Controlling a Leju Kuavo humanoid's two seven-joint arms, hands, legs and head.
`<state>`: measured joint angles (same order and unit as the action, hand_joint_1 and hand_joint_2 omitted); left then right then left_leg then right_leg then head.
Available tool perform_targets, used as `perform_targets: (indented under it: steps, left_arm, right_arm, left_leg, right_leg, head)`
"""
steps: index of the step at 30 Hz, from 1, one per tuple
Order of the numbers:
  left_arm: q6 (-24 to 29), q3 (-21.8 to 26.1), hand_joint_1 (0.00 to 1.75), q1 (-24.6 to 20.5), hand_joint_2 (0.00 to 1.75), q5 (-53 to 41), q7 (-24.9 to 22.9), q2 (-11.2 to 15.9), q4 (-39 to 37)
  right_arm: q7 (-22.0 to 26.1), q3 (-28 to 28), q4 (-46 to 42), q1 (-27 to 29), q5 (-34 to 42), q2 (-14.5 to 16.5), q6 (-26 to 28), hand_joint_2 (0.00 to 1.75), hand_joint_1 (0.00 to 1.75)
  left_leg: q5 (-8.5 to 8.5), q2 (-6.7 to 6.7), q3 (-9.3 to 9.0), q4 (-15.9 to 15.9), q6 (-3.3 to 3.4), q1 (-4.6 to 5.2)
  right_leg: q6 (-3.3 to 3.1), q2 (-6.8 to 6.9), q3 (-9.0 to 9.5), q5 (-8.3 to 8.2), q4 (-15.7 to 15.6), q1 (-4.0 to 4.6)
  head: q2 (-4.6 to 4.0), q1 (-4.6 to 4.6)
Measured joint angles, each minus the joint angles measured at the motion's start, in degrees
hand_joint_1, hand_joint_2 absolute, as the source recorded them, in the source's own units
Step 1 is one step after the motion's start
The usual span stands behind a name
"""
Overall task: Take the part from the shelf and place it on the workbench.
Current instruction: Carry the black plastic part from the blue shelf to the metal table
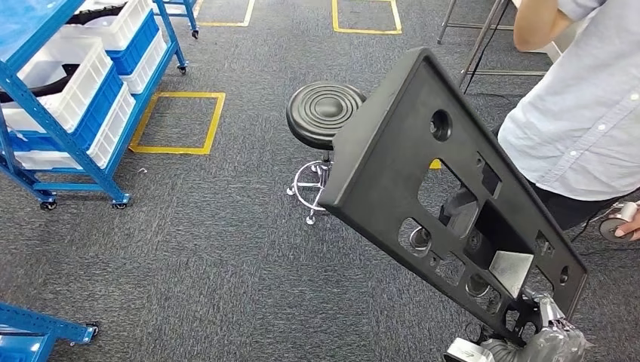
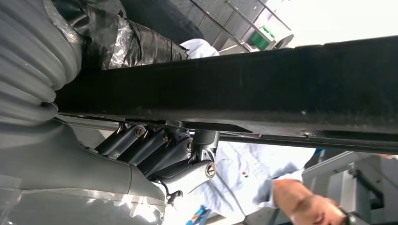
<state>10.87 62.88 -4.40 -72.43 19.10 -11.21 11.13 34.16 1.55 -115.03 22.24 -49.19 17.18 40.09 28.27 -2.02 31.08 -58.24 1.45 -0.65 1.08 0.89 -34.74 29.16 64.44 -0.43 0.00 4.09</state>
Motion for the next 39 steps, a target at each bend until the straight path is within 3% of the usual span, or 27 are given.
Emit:
perform_targets:
  steps: [2,4,6,8,10,11,12,13,15,17,20,22,25,26,27,28,30,32,34,36,37,39]
  left_arm:
    - [0.0,0.0,0.0,0.0,1.75,0.0,0.0,0.0,0.0]
    - [0.0,0.0,0.0,-0.1,1.75,0.0,0.0,0.0,0.0]
    - [0.0,0.1,0.0,-0.1,1.75,0.0,0.0,0.0,0.0]
    - [0.0,0.1,0.0,-0.1,1.75,0.1,0.0,0.0,0.0]
    - [0.0,0.2,0.0,0.0,1.75,0.1,0.0,0.0,0.0]
    - [0.0,0.2,0.0,0.0,1.75,0.2,0.0,0.0,0.0]
    - [0.0,0.3,0.0,0.1,1.75,0.2,0.0,0.0,0.0]
    - [0.0,0.3,0.0,0.1,1.75,0.2,0.0,0.0,0.0]
    - [0.0,0.3,0.0,0.1,1.75,0.2,0.0,0.0,0.0]
    - [0.0,0.4,0.0,0.0,1.75,0.2,0.0,0.1,0.0]
    - [0.0,0.4,0.0,-0.1,1.75,0.2,0.1,0.0,0.0]
    - [0.0,0.4,0.0,-0.1,1.75,0.2,0.1,0.0,0.0]
    - [0.0,0.5,0.0,0.0,1.75,0.2,0.1,0.0,0.0]
    - [0.0,0.5,0.0,0.1,1.75,0.2,0.1,0.0,0.0]
    - [0.0,0.5,0.0,0.1,1.75,0.2,0.1,0.0,0.0]
    - [0.0,0.5,0.0,0.1,1.75,0.2,0.1,0.0,0.0]
    - [0.0,0.5,0.0,0.0,1.75,0.1,0.1,0.0,0.0]
    - [0.0,0.5,0.0,0.0,1.75,0.1,0.1,0.0,0.0]
    - [0.0,0.5,0.0,0.0,1.75,0.1,0.1,0.0,0.0]
    - [0.1,0.6,0.0,-0.1,1.75,0.0,0.1,0.0,0.0]
    - [0.1,0.6,0.0,-0.1,1.75,0.0,0.1,0.0,0.0]
    - [0.1,0.7,0.0,-0.1,1.75,0.0,0.1,0.0,0.0]
  right_arm:
    - [0.1,0.0,0.0,0.0,0.1,0.0,0.0,1.75,1.75]
    - [0.2,0.1,-0.1,0.0,0.3,0.0,0.0,1.75,1.75]
    - [0.2,0.1,-0.1,0.0,0.3,0.0,0.0,1.75,1.75]
    - [0.2,0.2,-0.2,0.0,0.4,0.0,0.0,1.75,1.75]
    - [0.2,0.2,-0.2,0.0,0.5,0.1,0.0,1.75,1.75]
    - [0.2,0.2,-0.2,0.0,0.5,0.1,0.0,1.75,1.75]
    - [0.2,0.2,-0.2,0.0,0.5,0.1,0.0,1.75,1.75]
    - [0.2,0.2,-0.2,0.0,0.5,0.1,0.0,1.75,1.75]
    - [0.2,0.2,-0.2,0.0,0.6,0.1,0.0,1.75,1.75]
    - [0.2,0.2,-0.2,0.0,0.7,0.1,0.0,1.75,1.75]
    - [0.3,0.3,-0.2,0.1,0.7,0.1,0.0,1.75,1.75]
    - [0.3,0.3,-0.2,0.1,0.7,0.1,0.0,1.75,1.75]
    - [0.3,0.3,-0.2,0.0,0.8,0.0,0.0,1.75,1.75]
    - [0.3,0.3,-0.2,0.1,0.8,0.0,0.0,1.75,1.75]
    - [0.3,0.3,-0.2,0.1,0.8,0.0,0.0,1.75,1.75]
    - [0.3,0.3,-0.2,0.1,0.8,0.0,0.0,1.75,1.75]
    - [0.3,0.3,-0.2,0.1,0.8,0.0,0.0,1.75,1.75]
    - [0.3,0.3,-0.2,0.1,0.9,0.0,0.0,1.75,1.75]
    - [0.3,0.4,-0.3,0.1,0.9,0.0,0.0,1.75,1.75]
    - [0.3,0.5,-0.3,0.2,0.9,0.0,0.0,1.75,1.75]
    - [0.3,0.5,-0.4,0.2,0.9,0.1,0.0,1.75,1.75]
    - [0.3,0.5,-0.4,0.2,0.9,0.1,0.0,1.75,1.75]
  left_leg:
    - [0.21,-0.4,-0.17,-0.1,-0.46,0.18]
    - [0.26,-0.95,-0.32,0.1,-1.01,0.27]
    - [0.99,-0.86,-0.27,-0.5,-1.55,0.19]
    - [3.92,0.29,1.7,-5.1,-1.91,0.07]
    - [7.43,1.15,5.31,-12.7,-2.11,0.03]
    - [8.01,1.28,6.62,-15.3,-2.18,0.02]
    - [7.45,1.34,7.0,-15.9,-2.18,0.02]
    - [5.85,1.4,6.34,-14.2,-2.13,0.02]
    - [1.89,2.31,3.02,-6.8,-1.83,-0.01]
    - [0.24,3.46,0.73,-1.7,-1.43,0.03]
    - [0.06,3.27,0.52,-0.7,-0.68,0.2]
    - [-0.3,2.66,0.51,-0.3,0.04,0.04]
    - [-0.43,1.59,0.64,-0.1,0.61,0.04]
    - [-0.41,1.18,0.67,-0.1,0.63,0.08]
    - [-0.39,0.8,0.68,-0.2,0.63,0.1]
    - [-0.35,0.47,0.62,-0.2,0.61,0.11]
    - [-0.2,-0.08,0.36,-0.2,0.46,0.12]
    - [-0.01,-0.53,0.18,-0.2,0.07,0.28]
    - [0.1,-1.09,0.07,-0.1,-0.46,0.4]
    - [0.42,-1.23,-0.13,-0.2,-1.07,0.4]
    - [1.22,-0.71,0.16,-1.1,-1.34,0.38]
    - [4.44,0.78,2.42,-6.3,-1.74,0.24]
  right_leg:
    - [-0.63,1.08,2.26,-1.24,-4.8,0.49]
    - [-1.13,0.74,2.26,-1.17,-5.4,0.73]
    - [-1.73,0.1,2.44,-1.47,-5.9,0.38]
    - [-2.32,-0.41,2.62,-1.73,-6.2,0.04]
    - [-2.6,-1.01,2.54,-1.71,-6.1,0.1]
    - [-2.63,-1.4,2.51,-1.67,-6.0,0.13]
    - [-2.64,-1.83,2.51,-1.61,-5.9,0.15]
    - [-2.61,-2.29,2.54,-1.53,-5.7,0.15]
    - [-2.37,-3.15,2.57,-1.3,-5.4,0.14]
    - [-1.88,-3.84,2.31,-1.13,-4.9,0.23]
    - [-0.97,-4.42,1.93,-1.23,-4.8,0.17]
    - [-0.4,-3.54,1.27,0.0,-3.3,0.12]
    - [0.32,-1.71,-3.14,5.27,6.4,-0.04]
    - [0.45,-1.56,-4.62,6.36,9.5,-0.11]
    - [0.51,-1.49,-5.29,6.35,10.9,-0.16]
    - [0.47,-1.39,-4.79,5.16,9.9,-0.19]
    - [0.03,-0.3,-1.04,1.19,2.4,-0.06]
    - [-0.64,1.29,2.13,-0.9,-4.2,0.51]
    - [-1.05,1.48,2.56,-0.9,-5.5,0.95]
    - [-1.54,0.63,2.68,-1.21,-6.0,0.63]
    - [-1.86,0.28,2.83,-1.42,-6.3,0.41]
    - [-2.35,-0.29,2.99,-1.69,-6.7,0.11]
  head:
    - [0.0,-0.02]
    - [0.0,-0.04]
    - [0.0,-0.04]
    - [0.0,-0.09]
    - [0.0,-0.15]
    - [0.0,-0.14]
    - [0.0,-0.15]
    - [0.0,-0.15]
    - [0.0,-0.15]
    - [0.0,-0.13]
    - [0.0,-0.11]
    - [0.0,-0.07]
    - [0.0,-0.02]
    - [0.0,-0.02]
    - [0.0,-0.03]
    - [0.0,-0.03]
    - [0.0,-0.03]
    - [0.0,-0.03]
    - [0.0,-0.04]
    - [0.0,-0.06]
    - [0.0,-0.09]
    - [0.0,-0.13]
